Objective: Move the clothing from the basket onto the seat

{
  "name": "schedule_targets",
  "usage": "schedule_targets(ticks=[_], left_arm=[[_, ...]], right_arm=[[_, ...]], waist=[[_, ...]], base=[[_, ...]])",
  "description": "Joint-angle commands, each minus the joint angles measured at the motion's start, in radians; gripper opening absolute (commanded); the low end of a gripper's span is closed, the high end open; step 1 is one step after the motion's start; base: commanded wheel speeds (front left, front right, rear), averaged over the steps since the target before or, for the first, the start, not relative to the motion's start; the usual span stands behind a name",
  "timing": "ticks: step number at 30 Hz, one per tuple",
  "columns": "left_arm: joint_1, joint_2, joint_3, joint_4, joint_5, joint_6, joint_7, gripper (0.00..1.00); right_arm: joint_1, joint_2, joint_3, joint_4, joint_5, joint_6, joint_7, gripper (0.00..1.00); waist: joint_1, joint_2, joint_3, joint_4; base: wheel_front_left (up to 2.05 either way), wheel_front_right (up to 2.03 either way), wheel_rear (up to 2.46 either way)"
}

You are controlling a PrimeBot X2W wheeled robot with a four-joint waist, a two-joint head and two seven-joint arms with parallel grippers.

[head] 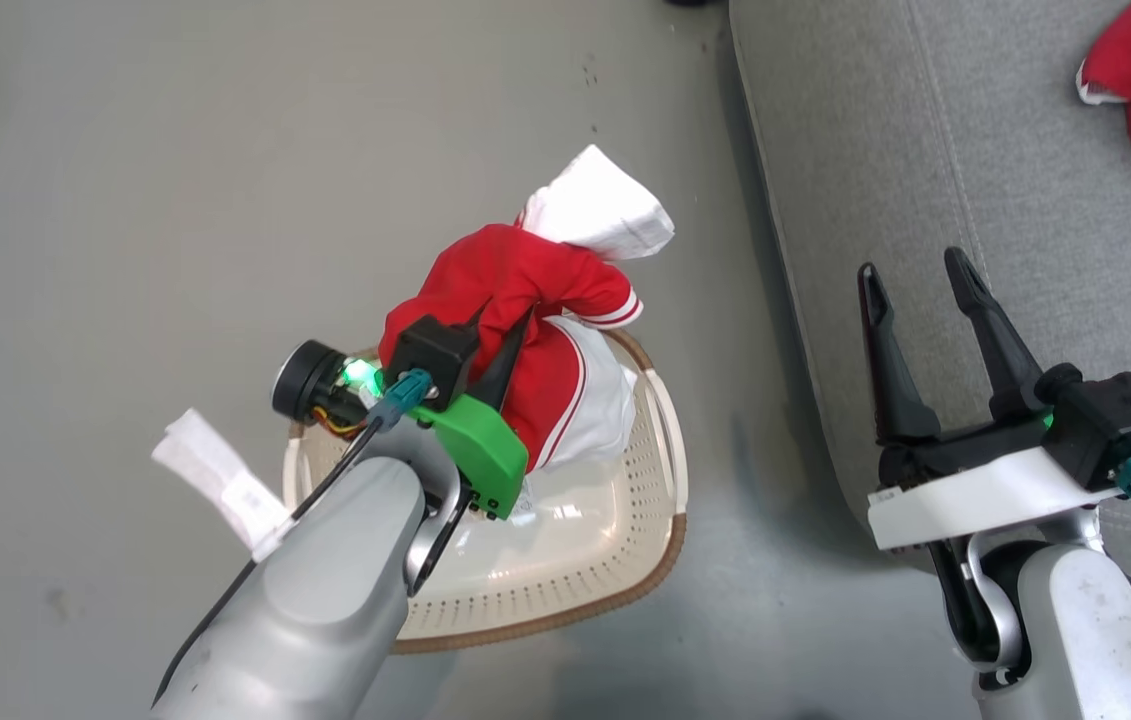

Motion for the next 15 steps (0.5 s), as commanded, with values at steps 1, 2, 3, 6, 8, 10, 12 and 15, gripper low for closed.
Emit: schedule_targets(ticks=[1, 2, 3, 6, 8, 10, 12, 15], left_arm=[[0.034, 0.019, 0.011, -0.038, -0.007, 0.012, -0.005, 0.0], [0.05, 0.028, 0.016, -0.072, -0.018, 0.013, -0.005, 0.0], [0.062, 0.033, 0.024, -0.1, -0.024, 0.017, -0.006, 0.0], [0.109, 0.063, 0.047, -0.196, -0.049, 0.026, -0.007, 0.0], [0.135, 0.079, 0.062, -0.257, -0.062, 0.028, -0.008, 0.0], [0.162, 0.093, 0.082, -0.315, -0.065, 0.041, -0.01, 0.0], [0.19, 0.103, 0.1, -0.371, -0.07, 0.047, -0.01, 0.0], [0.227, 0.116, 0.127, -0.452, -0.067, 0.051, -0.009, 0.0]], right_arm=[[0.023, -0.003, -0.004, -0.004, -0.006, 0.0, 0.007, 1.0], [0.032, -0.003, -0.004, -0.006, -0.006, 0.0, 0.013, 1.0], [0.04, -0.003, -0.004, -0.008, -0.003, 0.0, 0.015, 1.0], [0.063, -0.003, -0.003, -0.018, -0.001, 0.0, 0.029, 1.0], [0.076, -0.003, -0.002, -0.023, -0.001, 0.0, 0.038, 1.0], [0.089, -0.003, -0.003, -0.029, -0.002, 0.0, 0.047, 1.0], [0.1, -0.003, -0.001, -0.034, -0.004, 0.0, 0.057, 1.0], [0.116, -0.003, -0.002, -0.041, -0.007, 0.0, 0.07, 1.0]], waist=[[0.0001, 0.0, -0.102, 0.052], [0.0001, 0.0, -0.117, 0.054], [0.0001, 0.0, -0.13, 0.058], [0.0001, 0.0, -0.171, 0.066], [0.0001, 0.0, -0.195, 0.069], [0.0001, 0.0, -0.217, 0.074], [0.0001, 0.0, -0.239, 0.078], [0.0001, 0.0, -0.268, 0.082]], base=[[0.0, 0.0, 0.0], [0.0, 0.0, 0.0], [0.0, 0.0, 0.0], [0.0, 0.0, 0.0], [0.0, 0.0, 0.0], [0.0, 0.0, 0.0], [0.0, 0.0, 0.0], [0.0, 0.0, 0.0]])
